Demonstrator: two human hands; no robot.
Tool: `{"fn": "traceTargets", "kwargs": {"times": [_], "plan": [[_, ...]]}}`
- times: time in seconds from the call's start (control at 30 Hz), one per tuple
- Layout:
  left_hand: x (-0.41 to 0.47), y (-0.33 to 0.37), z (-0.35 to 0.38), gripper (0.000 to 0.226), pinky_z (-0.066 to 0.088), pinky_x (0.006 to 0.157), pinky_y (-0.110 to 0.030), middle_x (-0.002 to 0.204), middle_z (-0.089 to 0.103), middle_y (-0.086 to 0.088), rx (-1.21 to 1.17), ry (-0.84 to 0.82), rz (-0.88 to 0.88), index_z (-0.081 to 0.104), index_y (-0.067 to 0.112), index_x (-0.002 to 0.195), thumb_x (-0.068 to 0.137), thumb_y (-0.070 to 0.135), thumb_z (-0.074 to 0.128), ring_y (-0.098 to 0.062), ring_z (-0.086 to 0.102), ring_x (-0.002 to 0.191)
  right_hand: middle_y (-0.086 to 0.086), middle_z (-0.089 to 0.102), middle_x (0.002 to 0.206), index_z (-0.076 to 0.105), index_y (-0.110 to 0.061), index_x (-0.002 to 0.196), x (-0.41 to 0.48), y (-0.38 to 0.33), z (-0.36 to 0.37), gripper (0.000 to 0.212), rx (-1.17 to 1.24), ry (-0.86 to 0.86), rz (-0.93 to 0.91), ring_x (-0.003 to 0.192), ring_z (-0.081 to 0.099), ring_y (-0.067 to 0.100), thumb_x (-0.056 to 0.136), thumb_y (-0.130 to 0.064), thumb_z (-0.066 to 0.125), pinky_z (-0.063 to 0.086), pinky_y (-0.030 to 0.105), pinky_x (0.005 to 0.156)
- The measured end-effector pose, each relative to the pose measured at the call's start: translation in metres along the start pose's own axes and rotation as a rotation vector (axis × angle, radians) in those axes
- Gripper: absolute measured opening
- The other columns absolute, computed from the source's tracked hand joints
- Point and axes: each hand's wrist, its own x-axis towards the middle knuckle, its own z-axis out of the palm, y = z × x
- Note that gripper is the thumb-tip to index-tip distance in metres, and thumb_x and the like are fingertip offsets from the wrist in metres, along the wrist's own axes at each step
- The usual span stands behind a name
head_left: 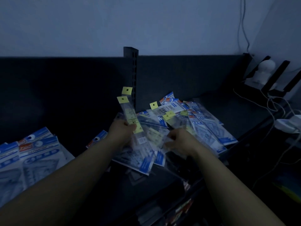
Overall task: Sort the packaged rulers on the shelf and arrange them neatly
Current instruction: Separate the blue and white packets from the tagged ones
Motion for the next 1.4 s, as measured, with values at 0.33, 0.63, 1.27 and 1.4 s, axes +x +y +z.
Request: {"fn": "traceTargets", "kwargs": {"times": [0.33,0.63,1.27,1.4], "plan": [[-0.005,0.002,0.003,0.020,0.049,0.067,-0.036,0.083,0.059,-0.017,0.030,-0.006,0.040,0.053,0.006,0.078,0.095,0.016,0.052,-0.030,0.060,0.075,0.004,0.046,0.059,0.047,-0.008,0.062,-0.012,0.011,-0.036,0.029,0.053,0.091,0.032,0.053,0.041,0.013,0.090,-0.008,0.052,0.031,0.027,0.052],[-0.008,0.002,-0.007,0.017,0.049,0.071,-0.036,0.097,0.063,-0.025,0.097,0.035,0.012,0.057,0.003,0.081,0.093,0.011,0.047,-0.036,0.063,0.086,0.014,0.072,0.090,0.070,-0.003,0.090,0.003,-0.021,-0.002,0.015,0.101,0.030,0.009,0.077,0.066,0.021,0.085,-0.017,0.067,0.055,0.038,0.076],[-0.011,-0.013,-0.033,0.018,0.055,0.082,-0.050,0.093,0.067,-0.022,0.087,0.048,0.001,0.061,0.004,0.080,0.091,0.015,0.051,-0.036,0.066,0.085,0.010,0.069,0.082,0.067,-0.006,0.092,0.014,-0.051,0.006,0.012,-0.038,-0.070,0.025,0.076,0.068,0.025,0.082,-0.012,0.068,0.054,0.034,0.066],[-0.016,-0.008,-0.037,0.020,0.052,0.071,-0.039,0.087,0.063,-0.018,0.060,0.087,0.055,0.058,0.003,0.085,0.093,0.020,0.053,-0.030,0.062,0.079,0.002,0.057,0.064,0.057,-0.016,0.067,0.010,-0.052,-0.009,0.024,0.030,0.004,-0.028,0.058,0.054,0.015,0.090,-0.020,0.061,0.039,0.026,0.052]]}}
